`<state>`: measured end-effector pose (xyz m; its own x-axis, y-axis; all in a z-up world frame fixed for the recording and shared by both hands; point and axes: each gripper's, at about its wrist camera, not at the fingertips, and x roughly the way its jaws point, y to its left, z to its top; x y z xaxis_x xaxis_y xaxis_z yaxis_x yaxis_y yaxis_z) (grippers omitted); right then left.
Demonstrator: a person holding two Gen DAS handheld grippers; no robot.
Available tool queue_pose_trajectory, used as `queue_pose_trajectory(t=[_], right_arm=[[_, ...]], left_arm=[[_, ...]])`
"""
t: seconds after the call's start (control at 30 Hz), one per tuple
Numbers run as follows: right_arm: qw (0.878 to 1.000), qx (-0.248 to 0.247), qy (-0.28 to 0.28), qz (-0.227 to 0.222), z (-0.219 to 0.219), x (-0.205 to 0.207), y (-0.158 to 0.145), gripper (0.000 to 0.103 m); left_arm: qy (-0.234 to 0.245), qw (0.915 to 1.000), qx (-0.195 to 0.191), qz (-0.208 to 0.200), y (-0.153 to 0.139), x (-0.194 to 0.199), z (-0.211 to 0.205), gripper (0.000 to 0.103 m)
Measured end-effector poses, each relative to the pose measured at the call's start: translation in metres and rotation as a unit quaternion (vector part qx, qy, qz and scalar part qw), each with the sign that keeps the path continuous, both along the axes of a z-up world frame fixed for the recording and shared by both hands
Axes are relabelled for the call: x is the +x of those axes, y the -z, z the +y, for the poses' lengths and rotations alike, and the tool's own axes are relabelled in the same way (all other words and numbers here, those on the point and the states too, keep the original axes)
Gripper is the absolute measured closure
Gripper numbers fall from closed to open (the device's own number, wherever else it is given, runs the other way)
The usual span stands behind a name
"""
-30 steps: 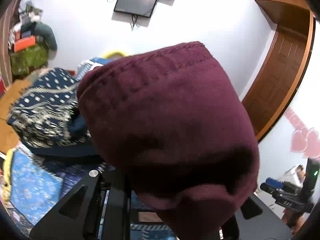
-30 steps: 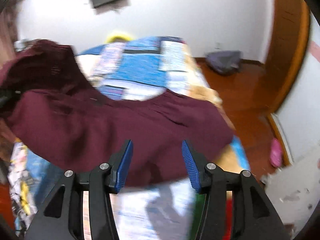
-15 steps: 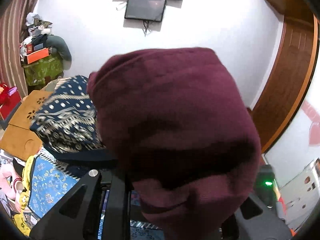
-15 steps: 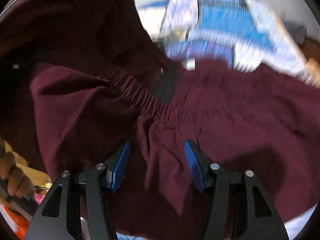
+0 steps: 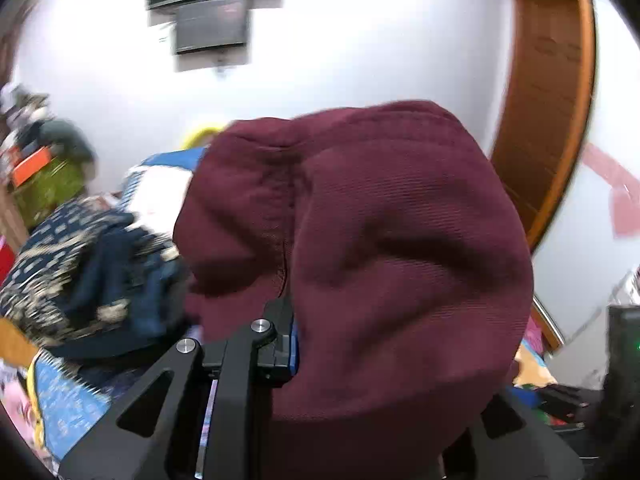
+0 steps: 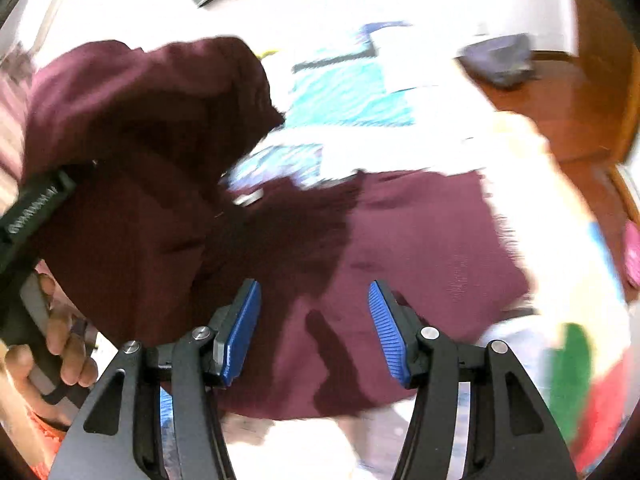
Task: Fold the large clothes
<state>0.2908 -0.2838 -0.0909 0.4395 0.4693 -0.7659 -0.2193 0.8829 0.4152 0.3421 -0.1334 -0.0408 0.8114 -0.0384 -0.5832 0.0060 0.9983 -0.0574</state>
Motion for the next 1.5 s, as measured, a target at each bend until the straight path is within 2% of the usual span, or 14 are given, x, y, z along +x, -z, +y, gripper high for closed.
queue_pose_trajectory(t=[0.13, 0.27, 0.37, 0.43, 0.5, 0.53, 0.7, 0.87, 0.9, 0.97, 1.07, 1.27, 1.4, 1.5], right_arm=[[0.998, -0.001, 0.069, -0.004, -0.061, -0.011, -0.006, 0.050], [0.994, -0.008, 0.107, 0.000, -0.096, -0.027, -0.003, 0.050], [0.993, -0.032, 0.114, -0.007, -0.103, -0.036, -0.007, 0.050], [0.993, -0.042, 0.110, -0.009, -0.105, -0.036, -0.008, 0.050], [0.993, -0.048, 0.103, -0.015, -0.105, -0.041, -0.013, 0.050], [0.994, -0.052, 0.097, -0.018, -0.101, -0.040, -0.016, 0.050], [0.994, -0.068, 0.063, -0.050, -0.087, -0.047, -0.035, 0.050], [0.992, -0.075, 0.017, -0.098, -0.056, -0.043, -0.062, 0.049], [0.991, -0.081, 0.009, -0.106, -0.049, -0.039, -0.067, 0.046], [0.988, -0.092, -0.003, -0.122, -0.034, -0.034, -0.073, 0.026], [0.983, -0.098, -0.034, -0.150, -0.012, -0.024, -0.076, 0.024], [0.988, -0.126, -0.045, -0.074, -0.008, 0.002, -0.029, 0.024], [0.996, -0.084, -0.028, -0.005, -0.043, 0.007, 0.012, 0.013], [0.997, -0.072, -0.022, 0.019, -0.060, 0.005, 0.033, 0.011]], left_arm=[[0.052, 0.9964, 0.062, 0.025, 0.026, 0.012, -0.067, 0.089], [0.132, 0.9814, 0.107, 0.088, 0.076, -0.001, -0.112, 0.087], [0.155, 0.9728, 0.139, 0.101, 0.089, -0.015, -0.120, 0.076], [0.174, 0.9699, 0.134, 0.106, 0.086, -0.024, -0.115, 0.047], [0.199, 0.9688, 0.098, 0.111, 0.077, -0.033, -0.108, 0.020], [0.202, 0.9689, 0.092, 0.108, 0.076, -0.043, -0.111, 0.014], [0.190, 0.9736, 0.096, 0.081, 0.048, -0.075, -0.096, 0.014], [0.130, 0.9884, 0.067, 0.039, 0.016, -0.083, -0.038, 0.003], [0.116, 0.9904, 0.065, 0.040, 0.015, -0.077, -0.025, 0.002], [0.088, 0.9932, 0.061, 0.047, 0.016, -0.070, -0.006, 0.002], [0.058, 0.9948, 0.043, 0.071, 0.030, -0.059, 0.017, 0.002], [0.073, 0.9844, 0.009, 0.160, 0.091, -0.053, 0.022, 0.002], [0.085, 0.9725, 0.035, 0.214, 0.145, -0.061, 0.010, 0.002], [0.079, 0.9718, 0.014, 0.222, 0.155, -0.068, 0.013, 0.002]])
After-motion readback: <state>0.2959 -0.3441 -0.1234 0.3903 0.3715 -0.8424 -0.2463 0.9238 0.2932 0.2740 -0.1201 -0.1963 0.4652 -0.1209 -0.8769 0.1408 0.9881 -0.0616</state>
